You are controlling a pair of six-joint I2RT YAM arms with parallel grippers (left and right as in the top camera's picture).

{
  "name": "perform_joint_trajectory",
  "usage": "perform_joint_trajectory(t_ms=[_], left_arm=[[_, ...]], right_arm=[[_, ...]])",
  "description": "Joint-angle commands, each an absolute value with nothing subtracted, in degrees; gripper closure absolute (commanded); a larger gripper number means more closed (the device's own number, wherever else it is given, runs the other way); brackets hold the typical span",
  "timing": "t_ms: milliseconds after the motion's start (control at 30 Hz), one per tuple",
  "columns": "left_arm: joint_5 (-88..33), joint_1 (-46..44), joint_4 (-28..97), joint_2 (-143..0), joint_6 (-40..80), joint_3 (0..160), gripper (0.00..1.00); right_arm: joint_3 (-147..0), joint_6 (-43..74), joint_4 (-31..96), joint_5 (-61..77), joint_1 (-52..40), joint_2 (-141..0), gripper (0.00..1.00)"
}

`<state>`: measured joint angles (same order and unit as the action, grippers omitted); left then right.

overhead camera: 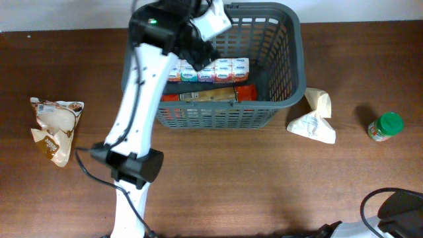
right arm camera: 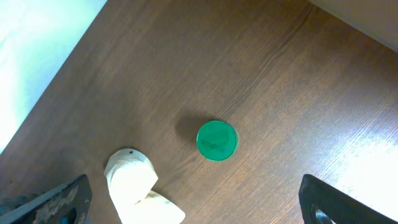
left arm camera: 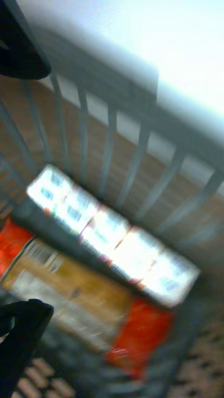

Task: Pack container
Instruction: 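Lower the rice bag into the basket and open the left gripper, then grasp the crumpled paper snack bag with the left gripper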

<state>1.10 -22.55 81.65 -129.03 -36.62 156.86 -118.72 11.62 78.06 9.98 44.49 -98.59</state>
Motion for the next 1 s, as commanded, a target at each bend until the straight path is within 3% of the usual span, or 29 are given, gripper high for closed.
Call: perform_joint_trajectory(t_ms=[0,200,333,533,667,733,967], left_arm=[[2.02,-16.67,84.9,-125.82,-23.57,170.32,0.01],[9.26,0.27,96.62,-125.47,-5.69,176.13,0.01],[2.52,15.33,96.68,-125.45,2.39,172.2,0.07],[-1.32,25.87,96.71,-124.79,0.64,157.23,0.07],[1.3,27.99,96.71,-123.61,-1.85,142.26,0.06],[1.91,28.84,96.44,-123.72,-6.28,135.2,0.0],[4.89,32.53,87.0,-123.79,-16.8,116.95,0.01]], right_arm=[[-119.04,11.64,78.02,9.85,44.64,-98.63,0.01],[-119.04,11.64,78.02,9.85,44.64,-98.63,0.01],[-119.04,11.64,78.02,9.85,44.64,-98.63,0.01],[-119.04,11.64,78.04,9.85,44.64,-98.63,0.01],[-119.04,11.64,78.04,9.85,44.64,-98.63,0.01],[-119.04,11.64,78.04,9.85,44.64,-98.63,0.01],[-119.04,11.64,78.02,9.85,44.64,-98.63,0.01]])
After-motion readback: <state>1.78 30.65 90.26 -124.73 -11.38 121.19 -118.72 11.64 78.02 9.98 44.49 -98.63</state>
